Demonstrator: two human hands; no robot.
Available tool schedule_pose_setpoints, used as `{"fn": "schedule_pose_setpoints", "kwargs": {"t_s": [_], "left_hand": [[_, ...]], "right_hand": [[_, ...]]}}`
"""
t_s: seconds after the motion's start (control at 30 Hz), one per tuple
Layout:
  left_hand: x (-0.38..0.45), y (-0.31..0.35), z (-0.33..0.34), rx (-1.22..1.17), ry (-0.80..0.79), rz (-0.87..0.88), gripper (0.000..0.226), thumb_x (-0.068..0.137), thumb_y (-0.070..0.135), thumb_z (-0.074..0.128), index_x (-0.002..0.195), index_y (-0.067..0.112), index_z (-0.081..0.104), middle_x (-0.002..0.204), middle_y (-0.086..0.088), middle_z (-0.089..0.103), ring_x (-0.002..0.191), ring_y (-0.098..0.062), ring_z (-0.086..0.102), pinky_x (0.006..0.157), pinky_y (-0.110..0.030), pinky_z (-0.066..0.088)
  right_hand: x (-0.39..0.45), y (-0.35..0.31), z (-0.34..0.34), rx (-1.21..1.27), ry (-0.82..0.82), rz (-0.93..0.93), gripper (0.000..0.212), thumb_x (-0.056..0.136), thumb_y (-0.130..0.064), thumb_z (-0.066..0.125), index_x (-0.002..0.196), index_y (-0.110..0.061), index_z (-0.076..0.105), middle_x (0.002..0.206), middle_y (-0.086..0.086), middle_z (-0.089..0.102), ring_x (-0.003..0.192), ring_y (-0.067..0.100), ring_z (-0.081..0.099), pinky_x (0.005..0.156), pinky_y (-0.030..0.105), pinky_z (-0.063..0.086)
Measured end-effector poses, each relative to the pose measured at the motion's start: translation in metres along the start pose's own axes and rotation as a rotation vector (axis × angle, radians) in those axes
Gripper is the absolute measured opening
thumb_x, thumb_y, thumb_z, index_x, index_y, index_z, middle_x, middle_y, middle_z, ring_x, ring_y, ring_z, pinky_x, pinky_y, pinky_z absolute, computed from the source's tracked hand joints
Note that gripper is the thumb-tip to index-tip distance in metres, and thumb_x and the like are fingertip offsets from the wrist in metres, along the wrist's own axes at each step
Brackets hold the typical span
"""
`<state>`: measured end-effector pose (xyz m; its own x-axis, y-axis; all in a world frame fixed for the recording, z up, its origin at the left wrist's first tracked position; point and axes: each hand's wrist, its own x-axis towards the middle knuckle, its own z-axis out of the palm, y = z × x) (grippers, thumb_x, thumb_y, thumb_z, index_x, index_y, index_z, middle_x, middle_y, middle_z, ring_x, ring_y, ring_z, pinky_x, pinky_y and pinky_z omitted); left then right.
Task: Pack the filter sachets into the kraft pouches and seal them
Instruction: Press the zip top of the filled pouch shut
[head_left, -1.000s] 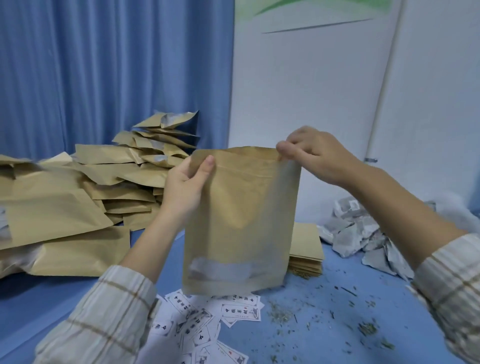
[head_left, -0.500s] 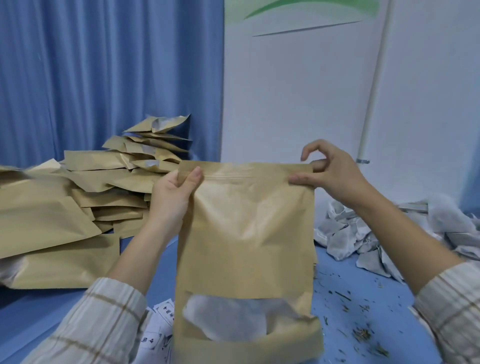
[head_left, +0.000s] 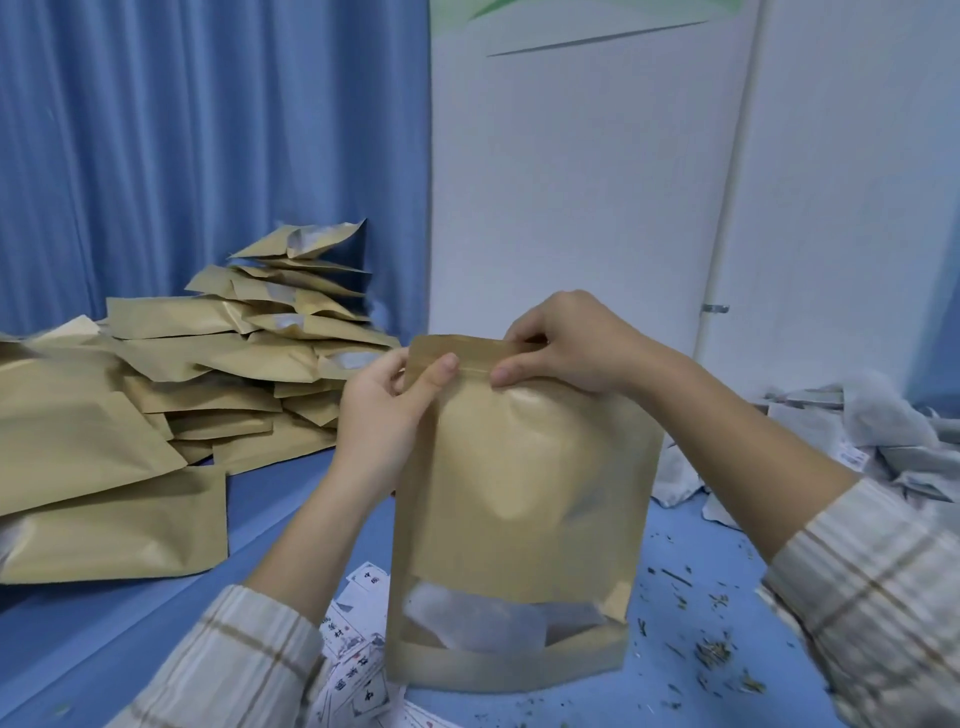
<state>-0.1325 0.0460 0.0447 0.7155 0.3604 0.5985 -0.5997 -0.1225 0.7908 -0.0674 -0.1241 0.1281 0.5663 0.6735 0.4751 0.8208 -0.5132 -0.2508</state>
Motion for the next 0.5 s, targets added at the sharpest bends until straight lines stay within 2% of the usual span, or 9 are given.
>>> {"fn": "schedule_pose_setpoints", "kwargs": {"t_s": [0.03, 0.13, 0.2, 0.27, 0.4, 0.5], "left_hand": [[-0.001, -0.001, 0.000, -0.038, -0.004, -0.017, 0.014, 0.083, 0.032, 0.067, 0.072, 0.022, 0.068, 0.063, 0.007, 0.063, 0.060, -0.009, 0.055, 0.059, -0.021, 0.045], [-0.004, -0.003, 0.005, -0.025, 0.042, 0.022, 0.035, 0.087, 0.025, 0.064, 0.054, 0.026, 0.052, 0.044, 0.017, 0.043, 0.044, 0.002, 0.036, 0.045, -0.012, 0.030], [-0.005, -0.004, 0.009, 0.031, 0.096, 0.062, 0.039, 0.089, 0.022, 0.064, 0.055, 0.026, 0.044, 0.040, 0.016, 0.040, 0.041, 0.001, 0.032, 0.042, -0.011, 0.026], [-0.005, -0.004, 0.013, 0.089, 0.132, 0.095, 0.039, 0.087, 0.027, 0.065, 0.053, 0.028, 0.046, 0.040, 0.015, 0.037, 0.043, -0.002, 0.030, 0.043, -0.014, 0.023], [-0.006, -0.004, 0.020, 0.216, 0.225, 0.144, 0.043, 0.087, 0.032, 0.065, 0.055, 0.023, 0.038, 0.040, 0.011, 0.032, 0.045, -0.006, 0.027, 0.045, -0.018, 0.023], [-0.009, -0.003, 0.024, 0.314, 0.286, 0.212, 0.048, 0.089, 0.030, 0.063, 0.057, 0.019, 0.029, 0.041, 0.011, 0.037, 0.045, -0.007, 0.029, 0.048, -0.017, 0.028]], "right_hand": [[-0.001, 0.001, 0.000, 0.016, 0.001, 0.000, 0.019, 0.071, -0.041, 0.076, 0.064, -0.026, 0.068, 0.054, -0.010, 0.058, 0.054, -0.001, 0.048, 0.051, 0.010, 0.036], [-0.003, -0.002, 0.002, -0.003, -0.045, -0.002, 0.020, 0.074, -0.039, 0.075, 0.059, -0.034, 0.063, 0.051, -0.020, 0.057, 0.054, -0.005, 0.051, 0.050, 0.007, 0.035], [0.000, -0.006, 0.002, -0.007, -0.051, 0.002, 0.013, 0.074, -0.042, 0.074, 0.072, -0.029, 0.071, 0.064, -0.016, 0.065, 0.065, -0.002, 0.056, 0.055, 0.009, 0.039], [0.005, -0.011, 0.002, 0.002, -0.005, -0.010, 0.019, 0.073, -0.041, 0.076, 0.080, -0.023, 0.073, 0.071, -0.010, 0.067, 0.067, 0.003, 0.057, 0.059, 0.010, 0.039], [0.011, -0.021, 0.004, -0.119, 0.006, -0.033, 0.013, 0.076, -0.036, 0.074, 0.071, -0.027, 0.066, 0.058, -0.017, 0.054, 0.058, -0.001, 0.049, 0.052, 0.009, 0.036], [0.011, -0.025, 0.003, -0.191, -0.061, -0.024, 0.033, 0.083, -0.035, 0.067, 0.056, -0.030, 0.049, 0.050, -0.014, 0.047, 0.052, 0.000, 0.045, 0.050, 0.009, 0.033]]}}
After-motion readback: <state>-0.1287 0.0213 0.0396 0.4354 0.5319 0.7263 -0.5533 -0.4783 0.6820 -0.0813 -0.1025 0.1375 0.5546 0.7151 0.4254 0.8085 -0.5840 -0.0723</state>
